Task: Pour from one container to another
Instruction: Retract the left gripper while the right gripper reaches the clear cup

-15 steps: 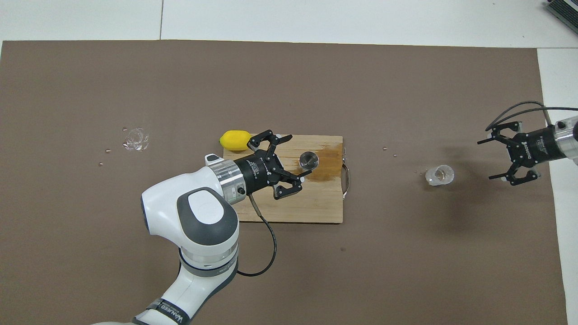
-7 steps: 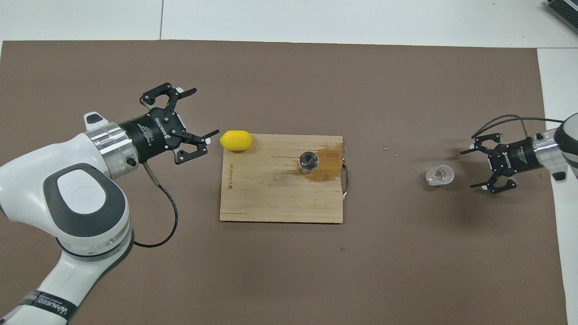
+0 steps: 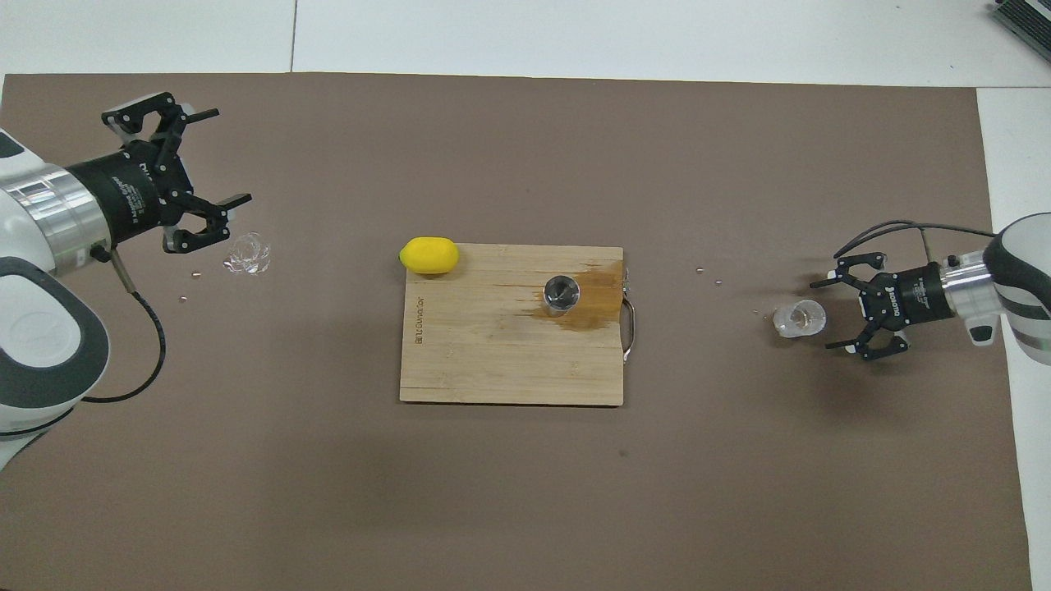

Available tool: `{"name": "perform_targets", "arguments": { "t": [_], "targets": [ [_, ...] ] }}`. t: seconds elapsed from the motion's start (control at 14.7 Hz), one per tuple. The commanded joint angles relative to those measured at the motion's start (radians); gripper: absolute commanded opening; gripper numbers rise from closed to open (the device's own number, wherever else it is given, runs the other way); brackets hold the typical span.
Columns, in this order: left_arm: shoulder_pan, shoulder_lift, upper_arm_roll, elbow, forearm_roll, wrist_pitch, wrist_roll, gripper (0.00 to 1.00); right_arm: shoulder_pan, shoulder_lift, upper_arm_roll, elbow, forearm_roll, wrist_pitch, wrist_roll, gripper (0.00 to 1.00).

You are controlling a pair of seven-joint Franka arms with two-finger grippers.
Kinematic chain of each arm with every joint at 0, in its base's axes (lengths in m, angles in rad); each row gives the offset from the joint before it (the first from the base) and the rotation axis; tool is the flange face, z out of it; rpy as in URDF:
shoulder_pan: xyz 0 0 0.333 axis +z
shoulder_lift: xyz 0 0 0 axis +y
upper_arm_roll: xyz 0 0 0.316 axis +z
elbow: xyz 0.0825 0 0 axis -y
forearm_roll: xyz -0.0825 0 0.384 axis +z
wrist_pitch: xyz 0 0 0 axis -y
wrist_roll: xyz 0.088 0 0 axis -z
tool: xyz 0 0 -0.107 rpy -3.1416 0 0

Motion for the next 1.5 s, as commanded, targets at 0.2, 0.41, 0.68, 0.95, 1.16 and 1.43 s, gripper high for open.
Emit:
{"name": "perform_targets", "arguments": {
  "t": [0.2,0.41,0.68,0.95,1.16,1.43],
  "targets": [
    [0.138,0.000,-0.008,0.101,0.254,-0.244,0.198,1.00,0.015,-0.051,0.002,-0.077,0.062,0.028,-0.033,1.00],
    [0.175,-0.011,-0.002,0.134,0.339,-0.399,0.431,1.00,0.028,-0.054,0.002,-0.089,0.075,0.028,-0.034,0.99],
    [0.172,-0.011,-0.005,0.213,0.581,-0.667,0.789,1.00,0.026,-0.059,0.002,-0.091,0.075,0.017,-0.051,0.90],
    [0.181,-0.011,-0.063,0.287,0.708,-0.822,0.938,1.00,0.025,-0.059,0.002,-0.092,0.076,0.017,-0.051,0.67],
    [0.332,-0.010,-0.245,0.370,0.730,-0.951,1.004,1.00,0.025,-0.059,0.002,-0.092,0.078,0.017,-0.048,0.57],
    [0.480,-0.010,-0.415,0.430,0.755,-1.051,1.024,1.00,0.025,-0.059,0.002,-0.089,0.082,0.017,-0.039,0.16]
  ]
}}
